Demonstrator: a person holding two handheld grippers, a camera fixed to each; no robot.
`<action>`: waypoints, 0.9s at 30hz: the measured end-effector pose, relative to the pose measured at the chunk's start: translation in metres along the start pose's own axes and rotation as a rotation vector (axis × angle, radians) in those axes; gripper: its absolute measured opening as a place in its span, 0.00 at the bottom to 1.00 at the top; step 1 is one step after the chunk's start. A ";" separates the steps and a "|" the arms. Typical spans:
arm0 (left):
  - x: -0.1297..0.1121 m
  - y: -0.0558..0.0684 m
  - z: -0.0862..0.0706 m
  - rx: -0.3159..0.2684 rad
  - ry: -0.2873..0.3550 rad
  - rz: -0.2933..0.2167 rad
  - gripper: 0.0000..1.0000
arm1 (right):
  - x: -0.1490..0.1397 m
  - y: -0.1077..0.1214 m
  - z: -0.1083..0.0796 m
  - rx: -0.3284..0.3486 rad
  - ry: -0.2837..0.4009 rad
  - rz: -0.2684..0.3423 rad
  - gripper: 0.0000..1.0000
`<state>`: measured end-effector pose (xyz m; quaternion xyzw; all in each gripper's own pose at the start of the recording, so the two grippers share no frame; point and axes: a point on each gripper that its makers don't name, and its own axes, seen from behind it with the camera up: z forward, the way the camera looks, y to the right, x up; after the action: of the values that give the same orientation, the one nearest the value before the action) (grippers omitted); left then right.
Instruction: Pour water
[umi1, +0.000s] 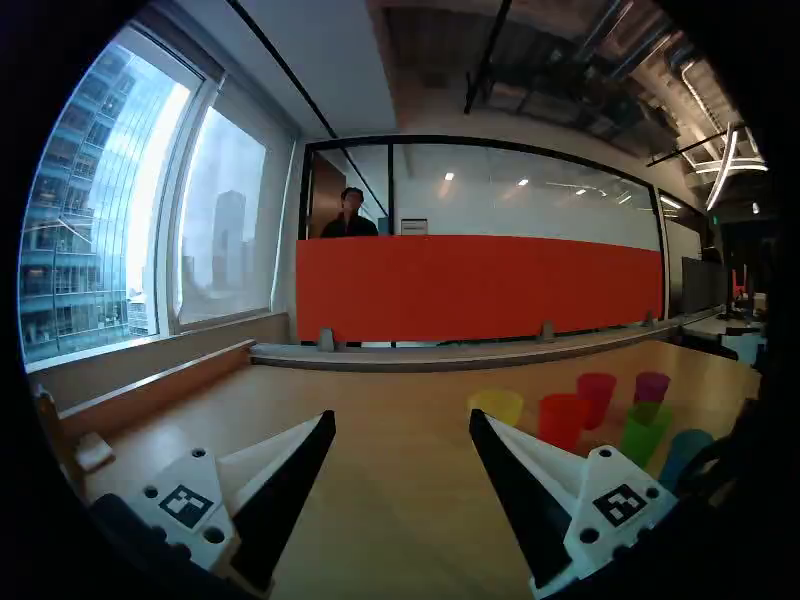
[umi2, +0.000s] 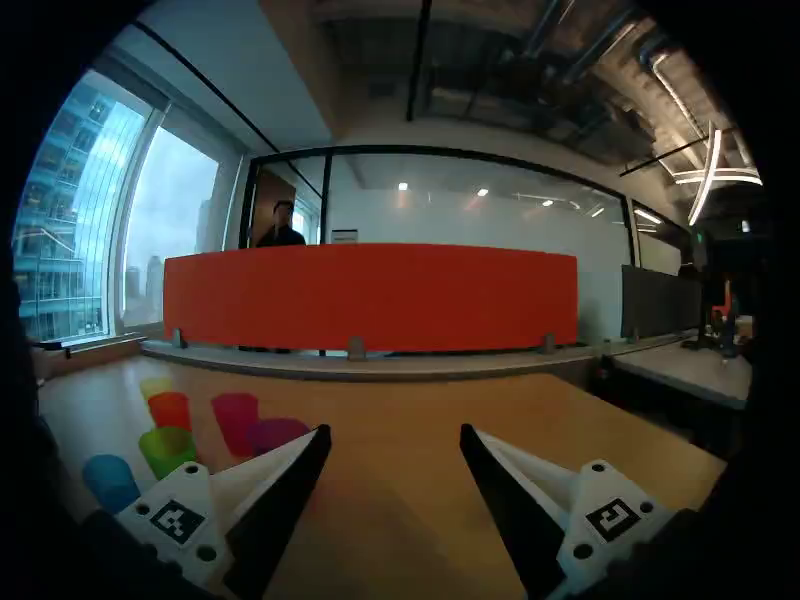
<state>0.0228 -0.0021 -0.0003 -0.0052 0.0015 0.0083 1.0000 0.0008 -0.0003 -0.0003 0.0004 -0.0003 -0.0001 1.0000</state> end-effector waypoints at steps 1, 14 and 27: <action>0.006 0.001 0.000 -0.008 -0.002 0.005 1.00 | 0.003 -0.001 -0.001 0.003 -0.002 0.000 1.00; 0.079 0.019 0.001 -0.103 -0.026 0.002 1.00 | 0.075 -0.009 -0.004 0.049 -0.034 -0.004 1.00; 0.160 0.027 -0.001 -0.179 -0.022 -0.007 1.00 | 0.156 -0.028 -0.007 0.120 -0.024 0.015 1.00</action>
<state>0.1820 0.0276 -0.0016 -0.0944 -0.0104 0.0052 0.9955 0.1566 -0.0280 -0.0073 0.0605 -0.0123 0.0077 0.9981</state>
